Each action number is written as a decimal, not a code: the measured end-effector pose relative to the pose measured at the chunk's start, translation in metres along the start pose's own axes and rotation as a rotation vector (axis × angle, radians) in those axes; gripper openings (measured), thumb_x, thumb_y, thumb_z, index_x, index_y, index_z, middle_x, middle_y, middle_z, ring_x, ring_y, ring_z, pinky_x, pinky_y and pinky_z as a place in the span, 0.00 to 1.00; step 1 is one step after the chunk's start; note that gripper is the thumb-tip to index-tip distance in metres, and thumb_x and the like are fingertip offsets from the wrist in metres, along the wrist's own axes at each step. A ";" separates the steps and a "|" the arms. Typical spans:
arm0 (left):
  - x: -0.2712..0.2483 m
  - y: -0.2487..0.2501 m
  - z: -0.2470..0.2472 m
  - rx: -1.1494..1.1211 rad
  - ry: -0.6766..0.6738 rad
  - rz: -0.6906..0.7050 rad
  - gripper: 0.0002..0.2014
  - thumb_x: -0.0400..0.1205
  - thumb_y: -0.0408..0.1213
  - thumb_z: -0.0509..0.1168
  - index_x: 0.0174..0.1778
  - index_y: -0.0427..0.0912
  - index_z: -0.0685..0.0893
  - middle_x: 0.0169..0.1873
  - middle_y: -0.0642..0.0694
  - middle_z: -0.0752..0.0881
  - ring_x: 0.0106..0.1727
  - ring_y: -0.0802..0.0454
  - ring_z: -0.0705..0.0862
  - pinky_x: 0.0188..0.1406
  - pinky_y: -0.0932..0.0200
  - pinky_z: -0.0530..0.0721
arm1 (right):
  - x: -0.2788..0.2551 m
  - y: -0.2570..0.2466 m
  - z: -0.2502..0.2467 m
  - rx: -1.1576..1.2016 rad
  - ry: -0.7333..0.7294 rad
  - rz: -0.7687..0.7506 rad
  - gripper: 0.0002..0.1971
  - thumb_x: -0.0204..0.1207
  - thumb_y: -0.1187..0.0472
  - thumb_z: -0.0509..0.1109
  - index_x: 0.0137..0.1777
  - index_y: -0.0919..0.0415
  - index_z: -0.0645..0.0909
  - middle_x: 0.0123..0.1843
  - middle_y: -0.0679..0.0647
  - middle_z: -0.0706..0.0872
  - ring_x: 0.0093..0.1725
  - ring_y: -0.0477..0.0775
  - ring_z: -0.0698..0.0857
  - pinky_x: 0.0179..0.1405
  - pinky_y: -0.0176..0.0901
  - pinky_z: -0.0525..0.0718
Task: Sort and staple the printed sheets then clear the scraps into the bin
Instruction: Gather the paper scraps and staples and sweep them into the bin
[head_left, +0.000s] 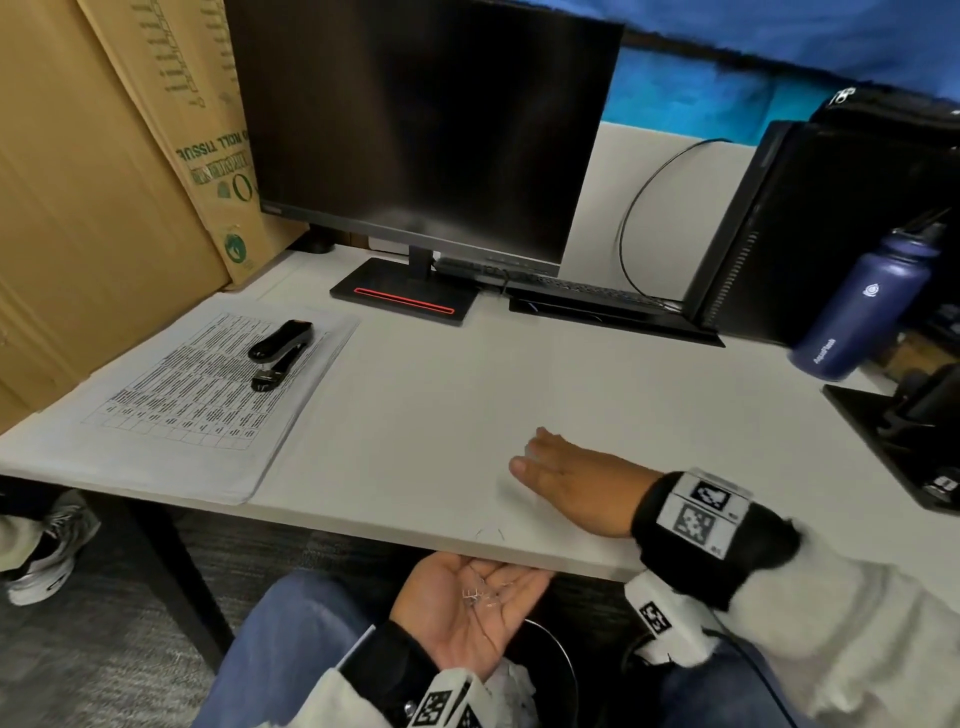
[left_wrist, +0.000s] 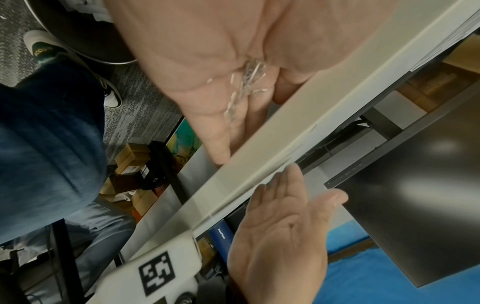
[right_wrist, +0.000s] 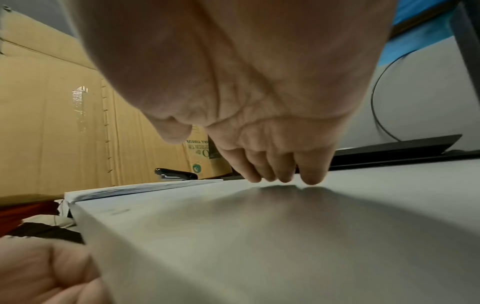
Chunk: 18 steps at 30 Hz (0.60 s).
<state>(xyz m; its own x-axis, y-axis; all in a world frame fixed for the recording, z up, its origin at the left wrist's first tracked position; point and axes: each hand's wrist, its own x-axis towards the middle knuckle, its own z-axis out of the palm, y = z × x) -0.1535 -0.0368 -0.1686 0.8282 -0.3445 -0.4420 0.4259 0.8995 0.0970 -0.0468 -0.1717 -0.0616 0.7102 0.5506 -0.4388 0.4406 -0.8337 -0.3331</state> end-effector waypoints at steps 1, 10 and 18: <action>-0.001 0.000 0.001 0.001 -0.012 -0.002 0.26 0.88 0.42 0.58 0.72 0.22 0.77 0.67 0.22 0.82 0.70 0.26 0.81 0.79 0.39 0.72 | 0.004 -0.001 0.005 -0.017 0.005 0.004 0.43 0.80 0.28 0.40 0.85 0.59 0.58 0.90 0.53 0.44 0.88 0.49 0.44 0.86 0.52 0.47; -0.005 -0.003 -0.001 0.091 -0.041 -0.016 0.21 0.81 0.34 0.58 0.67 0.28 0.82 0.65 0.30 0.85 0.64 0.35 0.86 0.68 0.40 0.83 | -0.073 -0.029 0.055 -0.064 -0.105 -0.255 0.37 0.83 0.33 0.41 0.88 0.46 0.39 0.86 0.34 0.36 0.82 0.30 0.33 0.81 0.31 0.34; 0.003 -0.001 -0.005 0.046 -0.056 0.020 0.25 0.85 0.40 0.60 0.72 0.25 0.78 0.70 0.25 0.80 0.72 0.28 0.80 0.76 0.38 0.76 | -0.038 -0.012 0.018 0.131 0.082 -0.113 0.36 0.83 0.34 0.47 0.88 0.48 0.50 0.88 0.39 0.45 0.85 0.35 0.42 0.85 0.40 0.44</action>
<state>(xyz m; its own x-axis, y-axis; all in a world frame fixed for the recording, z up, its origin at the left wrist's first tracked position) -0.1530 -0.0372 -0.1741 0.8553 -0.3419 -0.3893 0.4241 0.8936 0.1471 -0.0888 -0.1819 -0.0558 0.7054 0.6301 -0.3246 0.4484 -0.7513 -0.4841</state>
